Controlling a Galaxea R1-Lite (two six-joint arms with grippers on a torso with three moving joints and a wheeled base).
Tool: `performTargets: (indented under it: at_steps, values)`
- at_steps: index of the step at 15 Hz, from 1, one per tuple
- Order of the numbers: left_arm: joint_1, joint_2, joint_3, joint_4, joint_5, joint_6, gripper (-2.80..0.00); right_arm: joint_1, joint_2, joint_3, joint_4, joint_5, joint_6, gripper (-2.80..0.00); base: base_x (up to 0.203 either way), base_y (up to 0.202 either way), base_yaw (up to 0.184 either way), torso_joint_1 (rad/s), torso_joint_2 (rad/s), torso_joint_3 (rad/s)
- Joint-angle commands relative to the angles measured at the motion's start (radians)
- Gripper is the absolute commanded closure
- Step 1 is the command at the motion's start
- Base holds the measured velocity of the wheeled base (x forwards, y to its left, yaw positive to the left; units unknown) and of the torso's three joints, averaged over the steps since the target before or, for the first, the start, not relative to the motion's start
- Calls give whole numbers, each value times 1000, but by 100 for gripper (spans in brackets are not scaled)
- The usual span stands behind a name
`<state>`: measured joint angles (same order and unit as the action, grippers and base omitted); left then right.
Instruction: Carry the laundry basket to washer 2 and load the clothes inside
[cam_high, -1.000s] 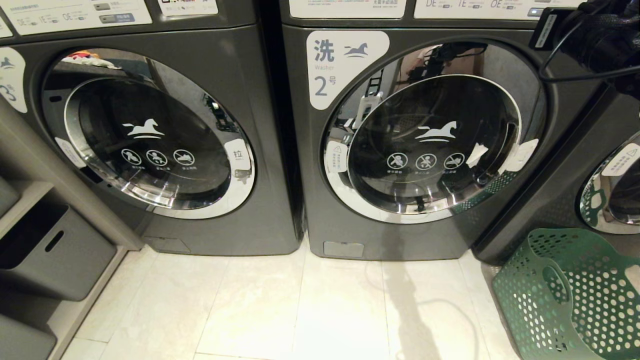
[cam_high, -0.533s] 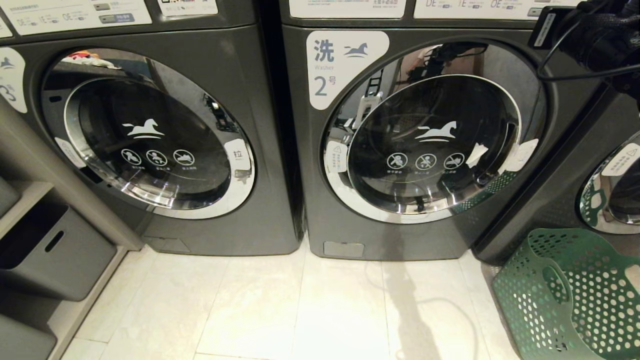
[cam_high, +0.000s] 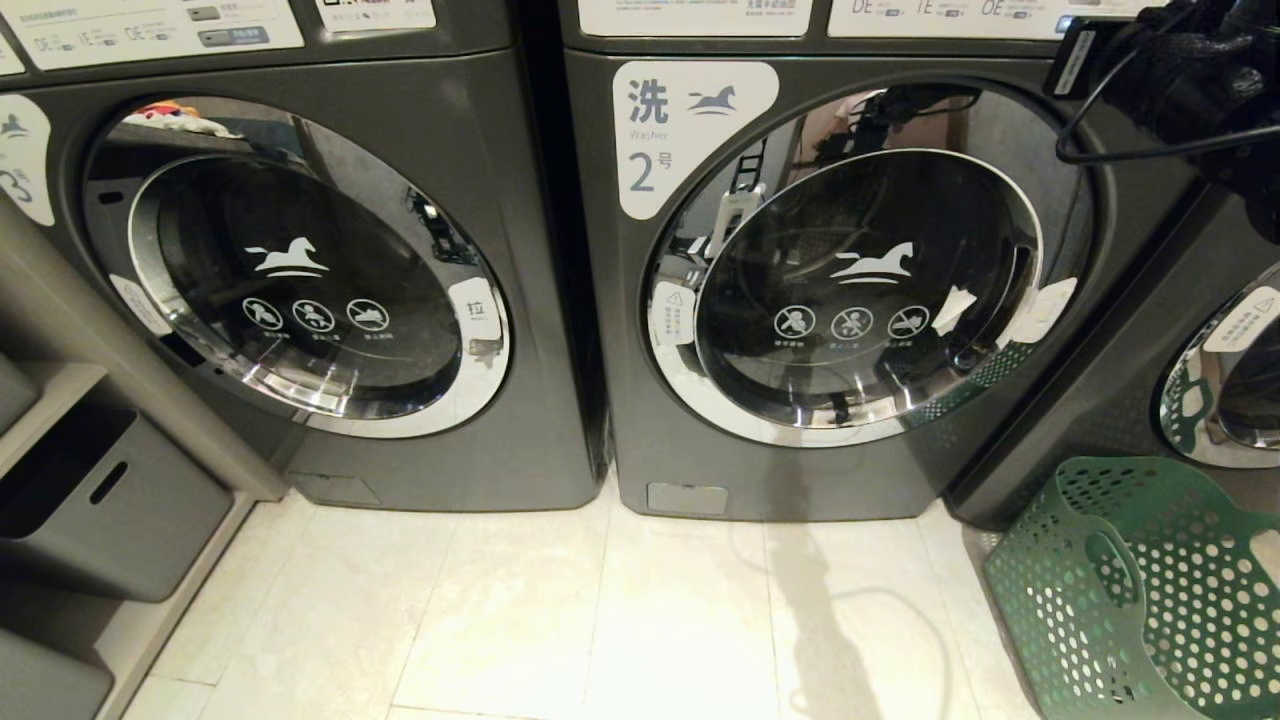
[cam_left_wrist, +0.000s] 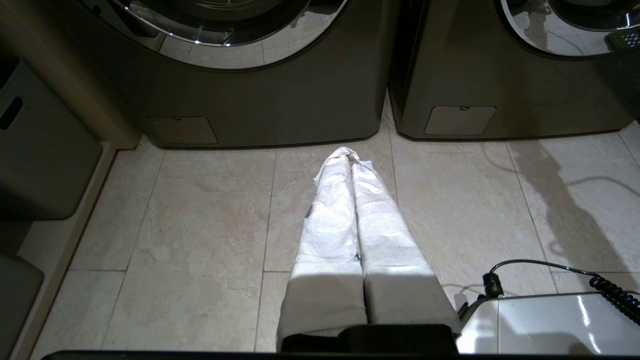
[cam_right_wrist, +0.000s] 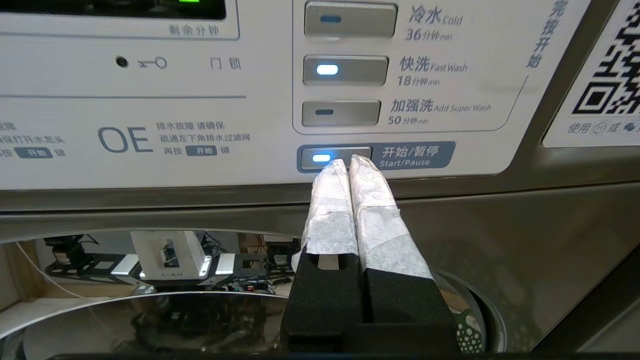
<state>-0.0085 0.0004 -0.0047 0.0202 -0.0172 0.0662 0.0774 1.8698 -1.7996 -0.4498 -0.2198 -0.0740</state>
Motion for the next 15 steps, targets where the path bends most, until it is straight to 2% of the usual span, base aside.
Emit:
performTargets:
  at_steps: [1,7,15]
  values:
    - [-1,0,0,0,0,0,0,1,12,-1,-3,-1,-1,0,0,0,0,0,0,0]
    - [1,0,0,0,0,0,0,-1,41,-61,-2,-1,-3,0,0,0,0,0,0,0]
    - [1,0,0,0,0,0,0,-1,49,-58,1,-3,-3,0,0,0,0,0,0,0]
